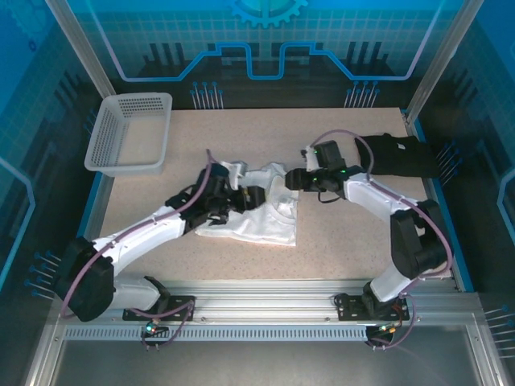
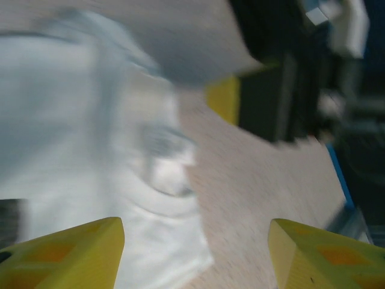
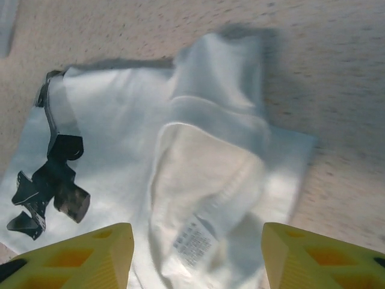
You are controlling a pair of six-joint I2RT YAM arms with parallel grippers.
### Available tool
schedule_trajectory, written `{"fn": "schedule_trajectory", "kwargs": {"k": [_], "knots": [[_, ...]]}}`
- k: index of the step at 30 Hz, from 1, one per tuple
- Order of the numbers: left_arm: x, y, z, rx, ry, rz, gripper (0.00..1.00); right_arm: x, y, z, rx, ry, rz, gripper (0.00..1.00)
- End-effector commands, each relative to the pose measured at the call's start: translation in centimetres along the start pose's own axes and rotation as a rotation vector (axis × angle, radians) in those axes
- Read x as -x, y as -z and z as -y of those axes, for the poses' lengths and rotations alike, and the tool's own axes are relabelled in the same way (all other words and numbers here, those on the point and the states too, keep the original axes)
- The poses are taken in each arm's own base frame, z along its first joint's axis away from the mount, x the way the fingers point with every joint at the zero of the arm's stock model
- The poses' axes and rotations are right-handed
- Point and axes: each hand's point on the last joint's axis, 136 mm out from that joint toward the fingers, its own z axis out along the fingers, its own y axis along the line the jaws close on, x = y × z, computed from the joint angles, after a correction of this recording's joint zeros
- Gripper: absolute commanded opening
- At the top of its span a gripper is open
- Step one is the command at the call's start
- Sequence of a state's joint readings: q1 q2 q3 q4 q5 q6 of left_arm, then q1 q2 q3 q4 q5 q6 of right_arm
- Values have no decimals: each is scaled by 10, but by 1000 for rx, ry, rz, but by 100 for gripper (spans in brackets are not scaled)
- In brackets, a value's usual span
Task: Fold the inside-out t-shirt
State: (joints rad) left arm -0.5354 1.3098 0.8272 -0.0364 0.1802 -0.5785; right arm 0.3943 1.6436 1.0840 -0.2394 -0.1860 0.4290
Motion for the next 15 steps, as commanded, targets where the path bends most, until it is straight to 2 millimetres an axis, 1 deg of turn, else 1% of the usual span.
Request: {"fn": "schedule_trajectory", "kwargs": {"k": [1,3,4,7,9,12,15], "knots": [[-11,6,-63,172,153,-50,66,8,-25,15,-122,-16,-26,61],[-7,11,-77,206,171,-43,66,10,-39,24,-163,-8,-51,63],[-6,12,-80,215,165,-41,66,11,-46,25,-169,3,-58,64],[-11,13,-85,235,150,-56,66,12,-64,20,-155,30,-76,64],[-15,12,-89,245,152,-64,66,12,-73,20,-165,54,-89,62],[-21,11,-93,252,157,-80,66,10,-77,24,-191,80,-110,50],[-25,10,-95,252,159,-86,66,9,-74,27,-205,94,-112,35]]}}
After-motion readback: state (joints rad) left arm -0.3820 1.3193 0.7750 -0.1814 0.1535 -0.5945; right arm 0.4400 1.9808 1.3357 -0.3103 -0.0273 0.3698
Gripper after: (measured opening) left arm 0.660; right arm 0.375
